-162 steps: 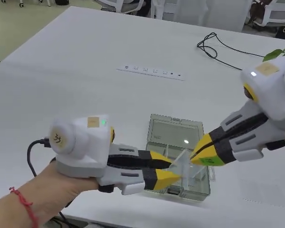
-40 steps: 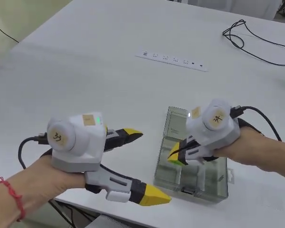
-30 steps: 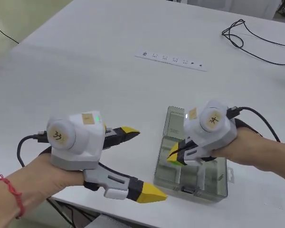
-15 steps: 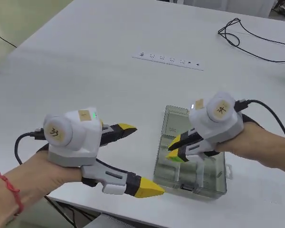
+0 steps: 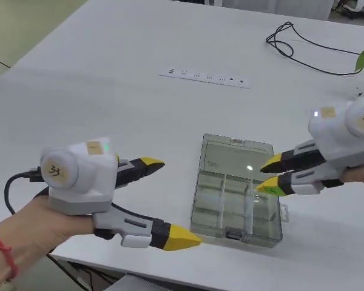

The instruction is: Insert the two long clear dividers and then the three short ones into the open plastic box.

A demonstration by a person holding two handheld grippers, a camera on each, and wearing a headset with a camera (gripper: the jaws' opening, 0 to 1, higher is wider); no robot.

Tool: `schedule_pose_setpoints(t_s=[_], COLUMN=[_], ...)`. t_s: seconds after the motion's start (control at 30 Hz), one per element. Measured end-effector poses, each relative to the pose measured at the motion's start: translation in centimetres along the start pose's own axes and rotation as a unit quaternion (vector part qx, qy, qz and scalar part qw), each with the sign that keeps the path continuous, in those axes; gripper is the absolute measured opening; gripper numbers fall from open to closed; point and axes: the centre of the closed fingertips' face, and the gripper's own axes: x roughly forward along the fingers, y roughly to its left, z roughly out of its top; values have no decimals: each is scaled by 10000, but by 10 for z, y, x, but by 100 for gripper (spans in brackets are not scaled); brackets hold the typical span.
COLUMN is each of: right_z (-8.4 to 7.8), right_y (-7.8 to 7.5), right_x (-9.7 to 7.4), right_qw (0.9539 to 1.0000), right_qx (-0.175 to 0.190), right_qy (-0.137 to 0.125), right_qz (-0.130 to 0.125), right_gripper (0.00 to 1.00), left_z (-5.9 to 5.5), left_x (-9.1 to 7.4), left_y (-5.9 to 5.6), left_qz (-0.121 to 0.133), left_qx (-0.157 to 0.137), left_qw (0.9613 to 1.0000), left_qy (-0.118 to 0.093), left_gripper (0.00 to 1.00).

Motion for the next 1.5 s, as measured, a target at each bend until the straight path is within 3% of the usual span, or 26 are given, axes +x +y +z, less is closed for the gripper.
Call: schedule_pose_setpoints(t_s=[0.37, 0.47, 0.77, 0.97, 1.27, 1.3, 1.33, 1.5], right_z=[-88, -116, -161, -174, -181, -182, -183, -182], right_y=[-4, -2, -1, -1, -2, -2, -3, -2], right_x=[-35, -39, -31, -27, -25, -25, -25, -26], right_qw=[9967, 9929, 9800, 9730, 9680, 9669, 9627, 9637], right_qx=[174, 30, -512, -787, -929, -1008, -1256, -1175], right_qy=[784, 1188, 1916, 2160, 2315, 2332, 2388, 2384], right_qz=[-96, -65, 140, 224, 263, 246, 224, 241], right_gripper=[40, 42, 46, 45, 42, 42, 41, 38], left_z=[5, 7, 9, 9, 7, 7, 7, 7], left_x=[-1, -1, 0, -2, -5, -5, -6, -6], left_y=[-3, -4, -8, -9, -12, -12, -12, -11], left_qz=[-19, -14, -27, -13, 2, 0, 2, 1], left_qx=[21, 18, -1, -18, -10, -4, -2, -4], left_qw=[10000, 10000, 10000, 10000, 10000, 10000, 10000, 10000], left_qy=[-31, -51, -37, -55, -34, -31, -31, -31], left_gripper=[100, 100, 100, 100, 100, 100, 100, 100])
